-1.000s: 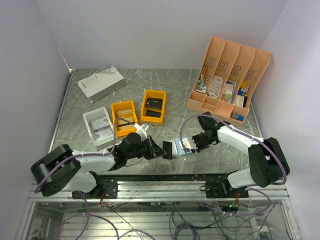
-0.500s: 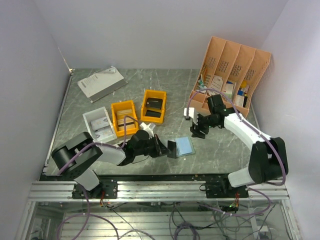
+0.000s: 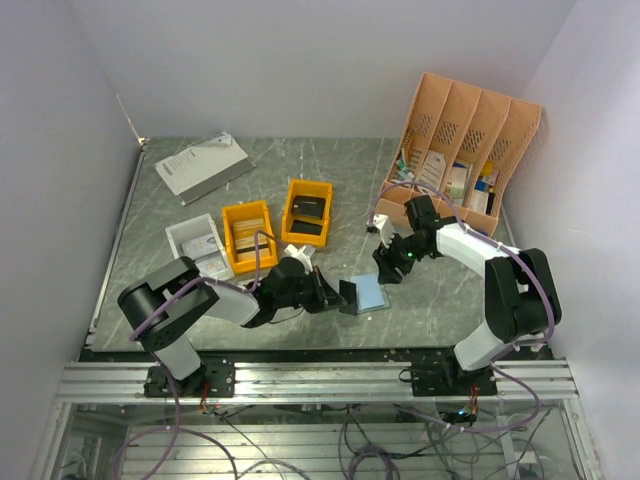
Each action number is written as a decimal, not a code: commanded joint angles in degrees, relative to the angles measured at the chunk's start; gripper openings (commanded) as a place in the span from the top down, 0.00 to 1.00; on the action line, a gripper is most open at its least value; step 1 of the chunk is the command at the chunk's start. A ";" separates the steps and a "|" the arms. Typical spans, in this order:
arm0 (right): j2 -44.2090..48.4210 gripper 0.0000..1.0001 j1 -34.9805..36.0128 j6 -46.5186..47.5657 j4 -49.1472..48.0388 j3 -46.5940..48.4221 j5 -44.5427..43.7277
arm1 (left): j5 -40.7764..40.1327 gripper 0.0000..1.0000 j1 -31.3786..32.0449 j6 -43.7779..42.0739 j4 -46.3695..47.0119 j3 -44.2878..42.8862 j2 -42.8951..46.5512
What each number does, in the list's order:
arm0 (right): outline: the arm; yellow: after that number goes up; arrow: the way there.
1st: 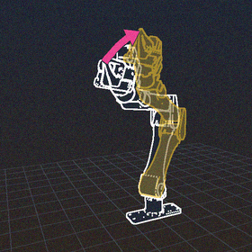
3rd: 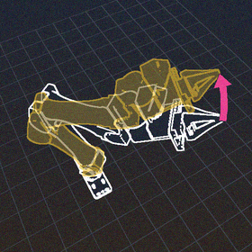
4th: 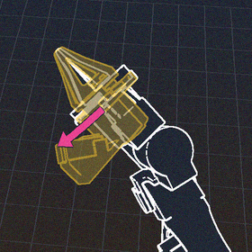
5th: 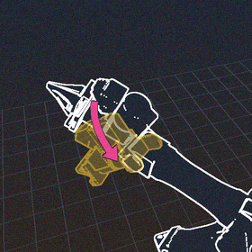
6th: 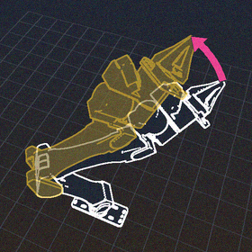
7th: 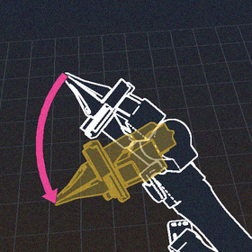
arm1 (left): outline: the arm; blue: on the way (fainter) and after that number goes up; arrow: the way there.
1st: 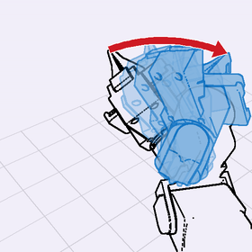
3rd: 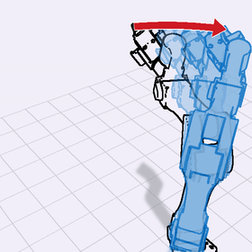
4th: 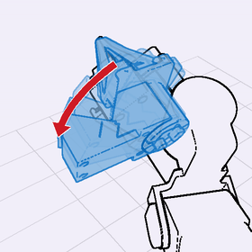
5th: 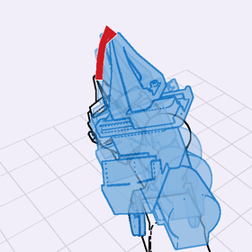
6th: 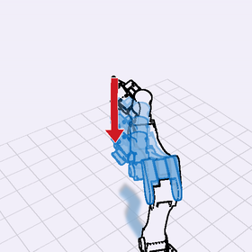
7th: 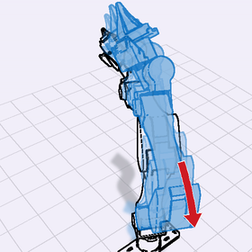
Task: Put the credit cards into the card holder
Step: Insert the credit card into the card holder.
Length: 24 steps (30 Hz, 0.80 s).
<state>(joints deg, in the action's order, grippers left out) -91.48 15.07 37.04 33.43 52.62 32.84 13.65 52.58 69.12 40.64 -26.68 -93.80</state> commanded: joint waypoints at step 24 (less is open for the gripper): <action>-6.29 0.58 4.69 -2.94 -1.60 0.20 -2.99 | 0.14 0.93 -1.02 4.26 4.34 -0.08 -5.18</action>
<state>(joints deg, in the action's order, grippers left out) -95.70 18.81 34.48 31.29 53.01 30.41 13.78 51.83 72.99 40.75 -28.08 -98.06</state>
